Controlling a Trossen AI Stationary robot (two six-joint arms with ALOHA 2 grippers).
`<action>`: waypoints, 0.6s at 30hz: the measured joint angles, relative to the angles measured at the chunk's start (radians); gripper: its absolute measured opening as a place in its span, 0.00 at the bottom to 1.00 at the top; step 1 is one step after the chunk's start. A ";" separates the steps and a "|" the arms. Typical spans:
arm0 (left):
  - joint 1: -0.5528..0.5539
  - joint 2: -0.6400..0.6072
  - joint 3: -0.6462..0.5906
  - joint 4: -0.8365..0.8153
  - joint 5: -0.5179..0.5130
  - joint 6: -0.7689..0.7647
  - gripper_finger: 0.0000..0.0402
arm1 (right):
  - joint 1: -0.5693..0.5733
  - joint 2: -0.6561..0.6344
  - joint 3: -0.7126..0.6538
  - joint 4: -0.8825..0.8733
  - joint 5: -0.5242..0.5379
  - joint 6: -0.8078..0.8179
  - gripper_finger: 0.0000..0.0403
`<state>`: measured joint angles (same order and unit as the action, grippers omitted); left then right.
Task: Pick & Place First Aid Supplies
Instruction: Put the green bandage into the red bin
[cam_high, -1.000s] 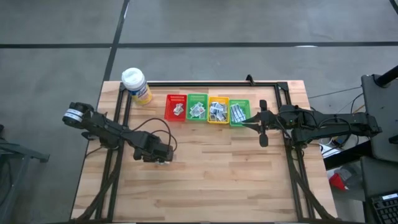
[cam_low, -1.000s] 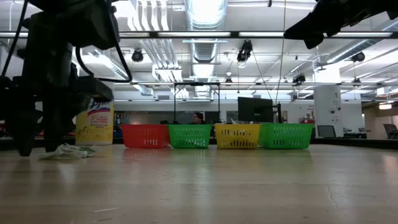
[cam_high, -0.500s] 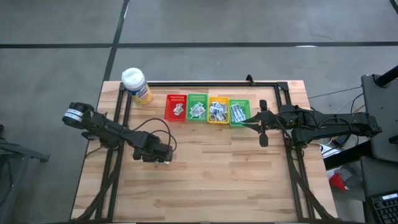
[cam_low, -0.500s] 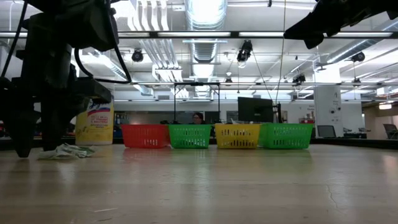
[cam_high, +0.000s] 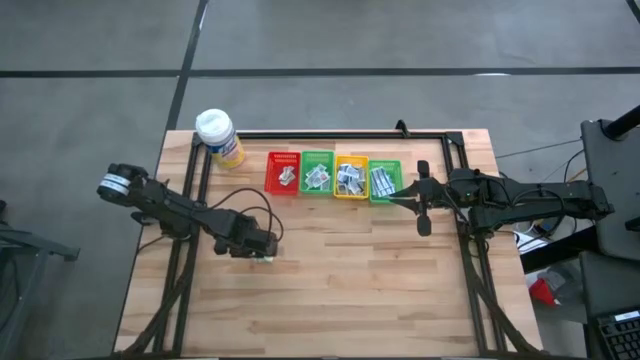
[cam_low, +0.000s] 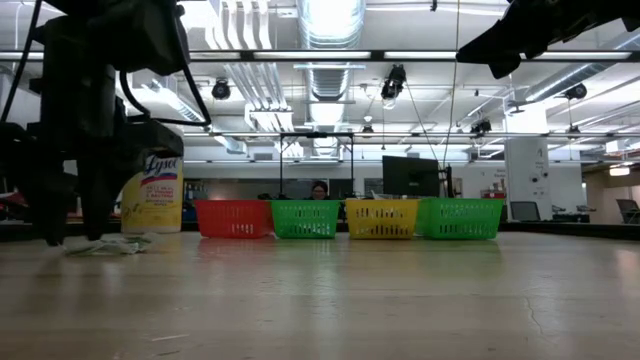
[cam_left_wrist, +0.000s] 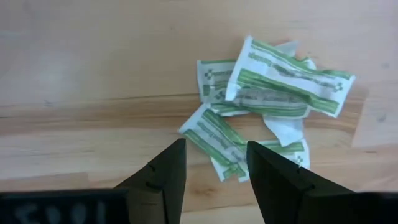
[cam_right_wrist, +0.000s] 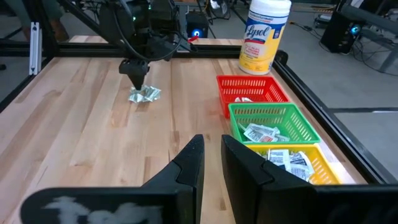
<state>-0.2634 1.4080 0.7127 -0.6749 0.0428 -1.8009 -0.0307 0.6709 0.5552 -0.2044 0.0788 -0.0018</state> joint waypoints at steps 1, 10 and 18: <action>0.000 0.002 0.000 -0.002 0.001 0.001 0.40 | 0.000 0.000 0.000 0.000 0.000 -0.001 0.13; 0.000 0.016 -0.006 -0.024 -0.018 0.000 0.40 | 0.000 0.000 0.000 0.000 0.000 0.000 0.13; 0.000 0.015 -0.031 -0.013 -0.017 -0.004 0.36 | 0.000 0.000 0.000 0.000 0.000 -0.001 0.13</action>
<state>-0.2630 1.4231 0.6813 -0.6880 0.0254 -1.8053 -0.0307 0.6710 0.5552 -0.2045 0.0788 -0.0029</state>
